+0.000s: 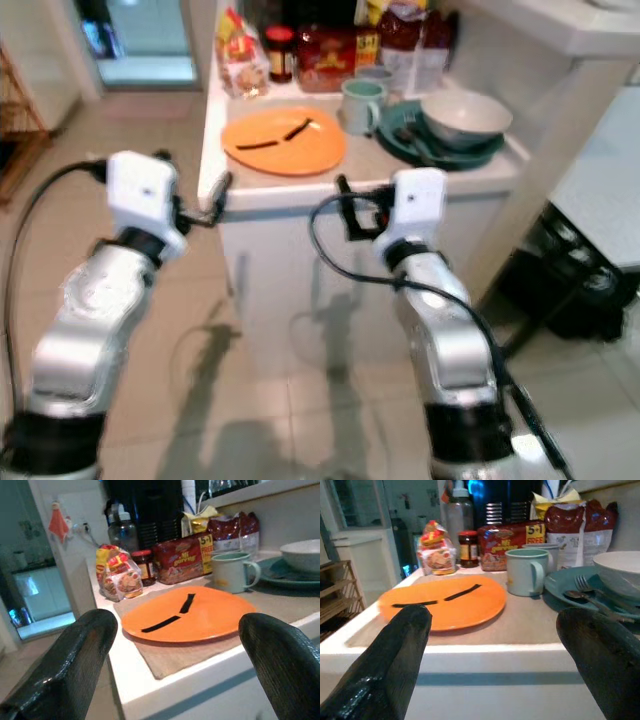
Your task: Setting the table
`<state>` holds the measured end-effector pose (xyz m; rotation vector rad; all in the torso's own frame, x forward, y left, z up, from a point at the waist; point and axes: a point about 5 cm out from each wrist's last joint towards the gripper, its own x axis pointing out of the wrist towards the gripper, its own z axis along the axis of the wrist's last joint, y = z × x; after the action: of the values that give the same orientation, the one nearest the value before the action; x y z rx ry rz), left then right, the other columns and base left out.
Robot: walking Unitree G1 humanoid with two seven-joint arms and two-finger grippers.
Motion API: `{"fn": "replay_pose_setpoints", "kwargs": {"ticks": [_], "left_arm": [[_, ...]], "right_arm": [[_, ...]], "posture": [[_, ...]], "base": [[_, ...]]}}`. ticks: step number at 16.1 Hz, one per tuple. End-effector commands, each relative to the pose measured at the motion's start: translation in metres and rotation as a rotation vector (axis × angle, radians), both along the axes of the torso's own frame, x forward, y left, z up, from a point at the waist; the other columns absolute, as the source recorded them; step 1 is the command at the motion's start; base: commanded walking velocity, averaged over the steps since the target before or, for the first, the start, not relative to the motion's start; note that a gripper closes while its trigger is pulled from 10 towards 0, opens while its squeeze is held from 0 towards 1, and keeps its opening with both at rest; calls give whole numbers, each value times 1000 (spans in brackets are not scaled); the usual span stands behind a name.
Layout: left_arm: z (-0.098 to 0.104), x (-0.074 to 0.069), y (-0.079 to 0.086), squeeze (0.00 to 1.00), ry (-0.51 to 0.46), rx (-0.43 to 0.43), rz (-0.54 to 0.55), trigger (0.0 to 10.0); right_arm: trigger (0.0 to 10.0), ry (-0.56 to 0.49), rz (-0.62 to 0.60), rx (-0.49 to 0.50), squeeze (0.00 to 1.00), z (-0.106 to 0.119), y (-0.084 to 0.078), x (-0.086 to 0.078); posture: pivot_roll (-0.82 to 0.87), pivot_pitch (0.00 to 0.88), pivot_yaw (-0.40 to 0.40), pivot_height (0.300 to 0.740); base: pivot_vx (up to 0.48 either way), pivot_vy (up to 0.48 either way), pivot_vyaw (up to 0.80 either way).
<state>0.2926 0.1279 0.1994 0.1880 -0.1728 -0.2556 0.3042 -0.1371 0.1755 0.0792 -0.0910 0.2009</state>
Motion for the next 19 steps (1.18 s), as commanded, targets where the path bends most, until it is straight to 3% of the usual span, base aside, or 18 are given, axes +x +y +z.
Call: {"fn": "replay_pose_setpoints", "kwargs": {"ticks": [1, 9, 10, 15, 16, 17, 19], "left_arm": [[3, 2, 6, 0, -10, 12, 23, 10000], [2, 1, 6, 0, -5, 21, 9, 10000], [2, 1, 5, 0, -4, 24, 0, 10000], [-3, 3, -4, 0, 34, 56, -80, 10000], [-6, 4, -9, 0, 44, 75, -119, 10000], [-6, 5, -13, 0, 38, 77, -161, 10000], [-12, 13, -19, 0, 80, 68, -245, 10000]], "right_arm": [[10000, -4, 13, 7, 0, 3, 3, 0], [10000, 14, 32, 28, 0, 3, 5, -2], [10000, 12, 43, 57, 1000, 4, 5, -3], [10000, 87, -28, 90, 1000, 0, -5, -5], [10000, 98, -36, 91, 604, 0, -7, -5], [10000, 101, -39, 92, 0, 3, -8, -7], [10000, 139, -69, 104, 0, 4, -14, -14]], "posture": [[54, 0, -22, 740], [52, 1, -14, 740], [53, 3, -14, 740], [57, 0, -21, 740], [56, 0, -24, 740], [54, 0, -29, 740], [47, 0, -39, 740]], "base": [[428, 0, 0], [432, 0, 0], [412, 0, 0], [308, 0, 0], [0, 0, 0], [0, 0, 0], [0, 0, 0]]}}
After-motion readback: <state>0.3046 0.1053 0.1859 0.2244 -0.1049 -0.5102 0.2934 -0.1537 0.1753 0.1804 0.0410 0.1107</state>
